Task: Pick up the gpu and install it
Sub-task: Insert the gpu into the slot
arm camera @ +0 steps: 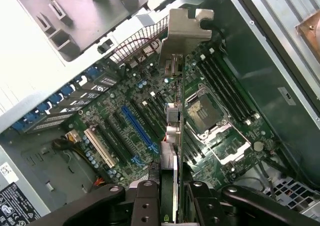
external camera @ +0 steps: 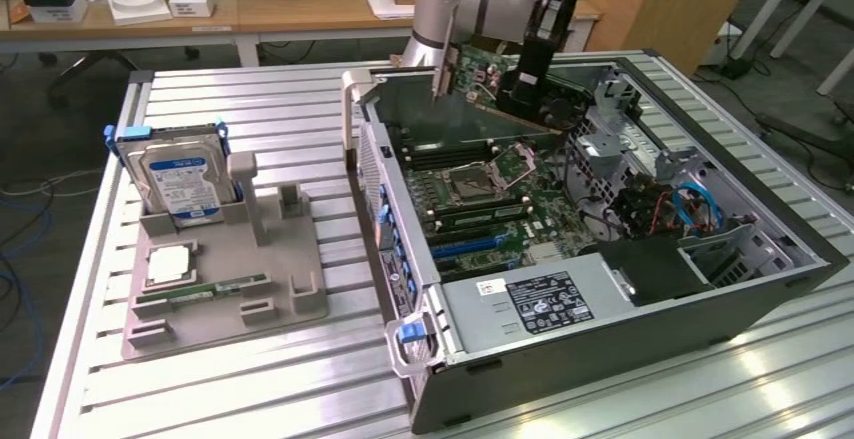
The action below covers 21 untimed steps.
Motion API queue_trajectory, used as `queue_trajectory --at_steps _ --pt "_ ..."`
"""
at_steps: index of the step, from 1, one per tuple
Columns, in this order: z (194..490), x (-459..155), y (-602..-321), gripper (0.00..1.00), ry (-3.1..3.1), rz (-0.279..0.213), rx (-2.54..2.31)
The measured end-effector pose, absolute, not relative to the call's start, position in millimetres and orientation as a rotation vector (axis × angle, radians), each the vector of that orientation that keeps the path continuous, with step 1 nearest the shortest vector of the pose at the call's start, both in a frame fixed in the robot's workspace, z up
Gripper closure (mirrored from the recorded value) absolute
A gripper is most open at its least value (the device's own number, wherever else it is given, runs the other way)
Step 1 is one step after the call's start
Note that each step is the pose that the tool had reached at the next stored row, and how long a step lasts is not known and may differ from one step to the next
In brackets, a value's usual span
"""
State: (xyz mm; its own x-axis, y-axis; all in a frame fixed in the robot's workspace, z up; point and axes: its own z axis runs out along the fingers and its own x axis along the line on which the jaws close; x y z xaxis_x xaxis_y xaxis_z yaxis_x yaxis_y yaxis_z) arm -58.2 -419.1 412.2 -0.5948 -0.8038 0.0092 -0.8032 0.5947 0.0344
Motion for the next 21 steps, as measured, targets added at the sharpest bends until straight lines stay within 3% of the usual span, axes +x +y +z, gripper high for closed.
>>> queue_trajectory --at_steps 13,21 --pt "406.8 -57.5 -419.1 0.74 -2.655 -0.045 1.641" --pt "404.9 -57.3 -419.0 0.74 -2.596 -0.081 1.759"
